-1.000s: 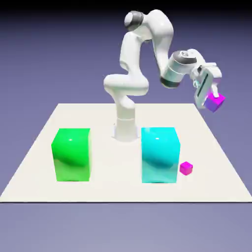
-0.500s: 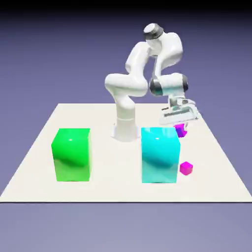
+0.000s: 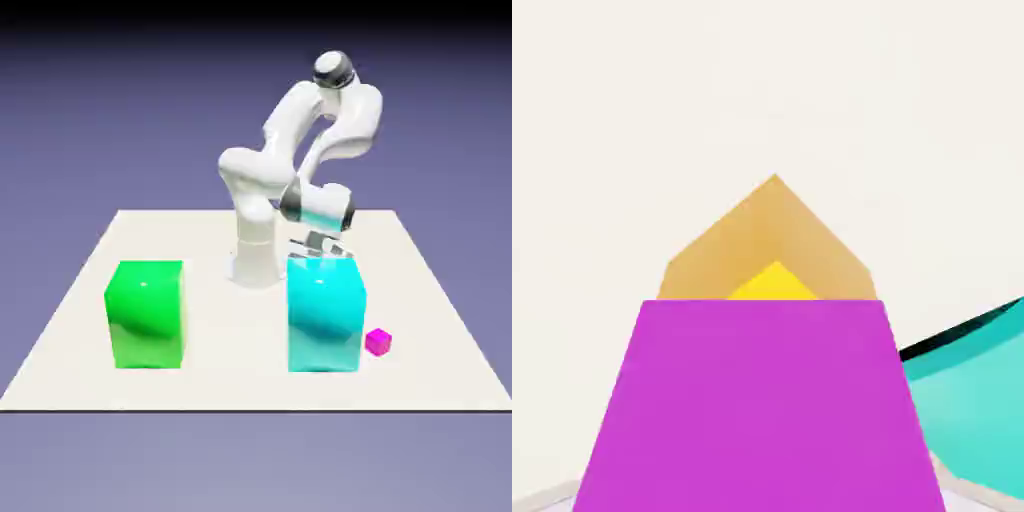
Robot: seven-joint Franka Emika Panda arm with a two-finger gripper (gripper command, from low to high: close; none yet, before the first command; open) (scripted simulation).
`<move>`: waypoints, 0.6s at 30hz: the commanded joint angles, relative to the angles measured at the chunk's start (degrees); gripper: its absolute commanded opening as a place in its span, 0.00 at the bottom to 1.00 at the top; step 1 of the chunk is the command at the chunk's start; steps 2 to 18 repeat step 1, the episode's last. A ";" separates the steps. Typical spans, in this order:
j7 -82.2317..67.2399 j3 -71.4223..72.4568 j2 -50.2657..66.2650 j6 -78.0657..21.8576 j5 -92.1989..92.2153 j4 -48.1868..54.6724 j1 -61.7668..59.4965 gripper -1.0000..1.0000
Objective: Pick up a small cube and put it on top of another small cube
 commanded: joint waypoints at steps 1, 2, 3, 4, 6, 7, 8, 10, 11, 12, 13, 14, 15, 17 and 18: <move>1.18 -1.76 -1.81 2.49 -1.11 0.09 1.96 1.00; 1.18 -1.76 -1.81 2.49 -1.11 0.09 1.96 1.00; 1.18 -1.76 -1.81 2.49 -1.11 0.09 1.96 1.00; 1.18 -1.76 -1.81 2.49 -1.11 0.09 1.96 1.00; 1.18 -1.76 -1.81 2.49 -1.11 0.09 1.96 1.00; 1.18 -1.76 -1.81 2.49 -1.11 0.09 1.96 1.00; 1.18 -1.76 -1.81 2.49 -1.11 0.09 1.96 1.00; 1.18 -1.76 -1.81 2.49 -1.11 0.09 1.96 1.00; 1.18 -1.76 -1.81 2.49 -1.11 0.09 1.96 1.00; 1.18 -1.76 -1.81 2.49 -1.11 0.09 1.96 1.00; 1.18 -1.76 -1.81 2.49 -1.11 0.09 1.96 1.00; 1.18 -1.76 -1.81 2.49 -1.11 0.09 1.96 1.00; 1.18 -1.76 -1.81 2.49 -1.11 0.09 1.96 1.00; 1.18 -1.76 -1.81 2.49 -1.11 0.09 1.96 1.00; 1.18 -1.76 -1.81 2.49 -1.11 0.09 1.96 1.00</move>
